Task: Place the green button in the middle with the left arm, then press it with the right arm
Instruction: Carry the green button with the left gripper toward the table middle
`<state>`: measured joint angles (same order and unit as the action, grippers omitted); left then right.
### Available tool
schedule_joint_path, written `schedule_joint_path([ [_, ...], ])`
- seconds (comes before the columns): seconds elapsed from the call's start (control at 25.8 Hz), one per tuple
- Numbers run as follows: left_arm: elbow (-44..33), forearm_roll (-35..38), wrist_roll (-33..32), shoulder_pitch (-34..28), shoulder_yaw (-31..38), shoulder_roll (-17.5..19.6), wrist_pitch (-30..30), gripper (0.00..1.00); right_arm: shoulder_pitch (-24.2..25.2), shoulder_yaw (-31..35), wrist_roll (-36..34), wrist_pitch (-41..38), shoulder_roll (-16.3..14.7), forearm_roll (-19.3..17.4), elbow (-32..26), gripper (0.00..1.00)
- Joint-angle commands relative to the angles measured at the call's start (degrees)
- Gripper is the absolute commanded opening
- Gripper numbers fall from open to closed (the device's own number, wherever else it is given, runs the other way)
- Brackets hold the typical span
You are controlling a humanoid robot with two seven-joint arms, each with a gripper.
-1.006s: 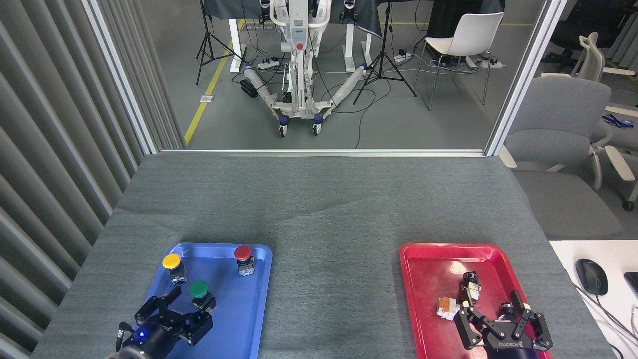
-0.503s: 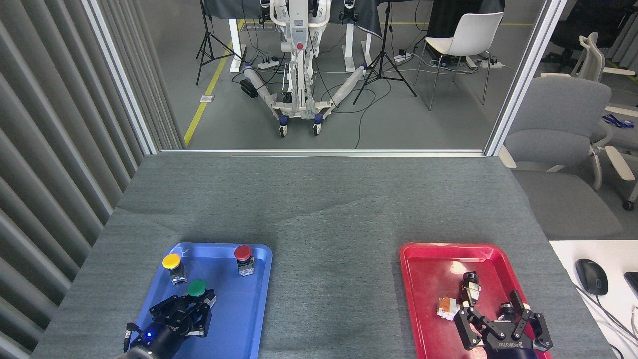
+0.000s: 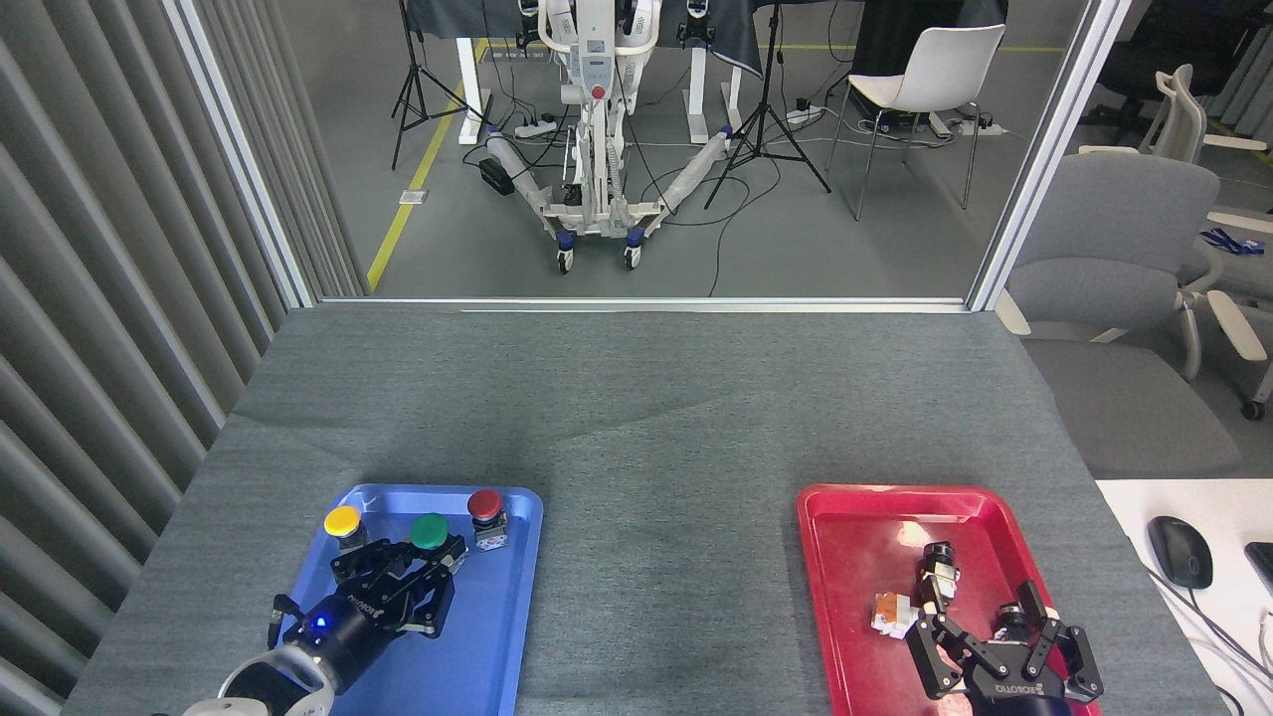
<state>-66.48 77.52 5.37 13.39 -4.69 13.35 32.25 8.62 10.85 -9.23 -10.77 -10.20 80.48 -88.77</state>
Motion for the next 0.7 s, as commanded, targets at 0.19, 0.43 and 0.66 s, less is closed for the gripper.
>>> schedule_joint_path([
  [0.19,2.9,1.9,-2.0,8.4,-14.2,-6.1,-4.8,0.0,0.1,0.0,0.0,0.0,-0.2,0.0,0.0,1.0],
  [0.43,11.4,9.8,0.2,9.6,-14.5,-17.0,-11.7,0.0,-0.1,0.0,0.0,0.0,-0.2,-0.1,0.0,1.0],
  [0.66,13.4,9.7,0.4,9.3,-16.3,-21.0,-21.8,0.0,-0.1,0.0,0.0,0.0,-0.1,0.0,0.0,1.0],
])
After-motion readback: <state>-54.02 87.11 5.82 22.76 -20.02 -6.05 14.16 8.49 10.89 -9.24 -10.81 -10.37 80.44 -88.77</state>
